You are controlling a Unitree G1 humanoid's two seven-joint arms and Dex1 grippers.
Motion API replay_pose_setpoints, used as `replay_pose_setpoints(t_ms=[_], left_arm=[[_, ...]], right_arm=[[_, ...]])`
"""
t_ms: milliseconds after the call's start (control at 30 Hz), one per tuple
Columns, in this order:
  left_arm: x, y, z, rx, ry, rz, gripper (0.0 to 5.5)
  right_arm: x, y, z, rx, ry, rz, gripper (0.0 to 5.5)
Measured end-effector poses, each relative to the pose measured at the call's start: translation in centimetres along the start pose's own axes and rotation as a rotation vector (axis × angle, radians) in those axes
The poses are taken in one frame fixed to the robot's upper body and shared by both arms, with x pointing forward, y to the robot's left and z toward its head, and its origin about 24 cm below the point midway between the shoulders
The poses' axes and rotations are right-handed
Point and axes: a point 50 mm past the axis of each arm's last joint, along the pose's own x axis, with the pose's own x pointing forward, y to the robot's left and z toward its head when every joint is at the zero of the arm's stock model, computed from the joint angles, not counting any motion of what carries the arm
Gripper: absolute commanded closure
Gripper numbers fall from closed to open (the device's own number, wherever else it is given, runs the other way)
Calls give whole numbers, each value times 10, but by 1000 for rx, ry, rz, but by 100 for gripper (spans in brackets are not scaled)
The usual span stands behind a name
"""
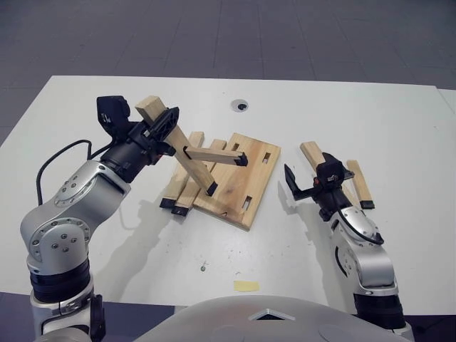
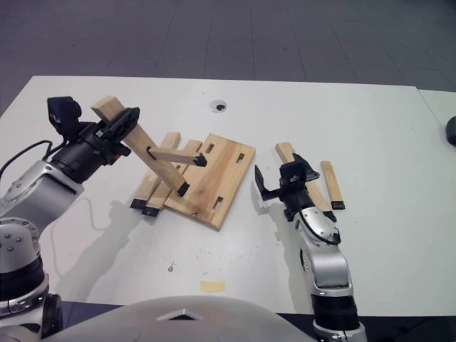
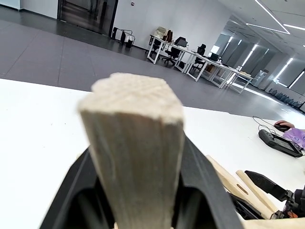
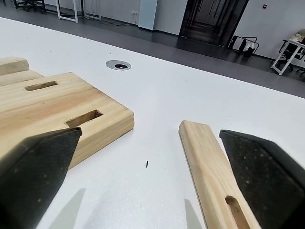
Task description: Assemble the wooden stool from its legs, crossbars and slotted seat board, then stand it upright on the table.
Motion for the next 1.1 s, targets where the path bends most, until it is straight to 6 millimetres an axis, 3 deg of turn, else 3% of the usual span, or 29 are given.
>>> replay_pose_setpoints(t_ms=[267, 633, 800, 1100], left_arm=[[-3, -7, -4, 68, 11, -19, 446], [-26, -8, -33, 190, -55, -117, 446], [-7, -10, -41, 326, 16, -245, 440], [18, -12, -39, 264, 30, -293, 441]], right_arm=[[-3, 1, 2, 7, -26, -45, 10], [-4, 2, 5, 5, -37, -53, 10], [-3, 8, 5, 15, -41, -47, 10], [7, 8, 12, 10, -67, -41, 10]])
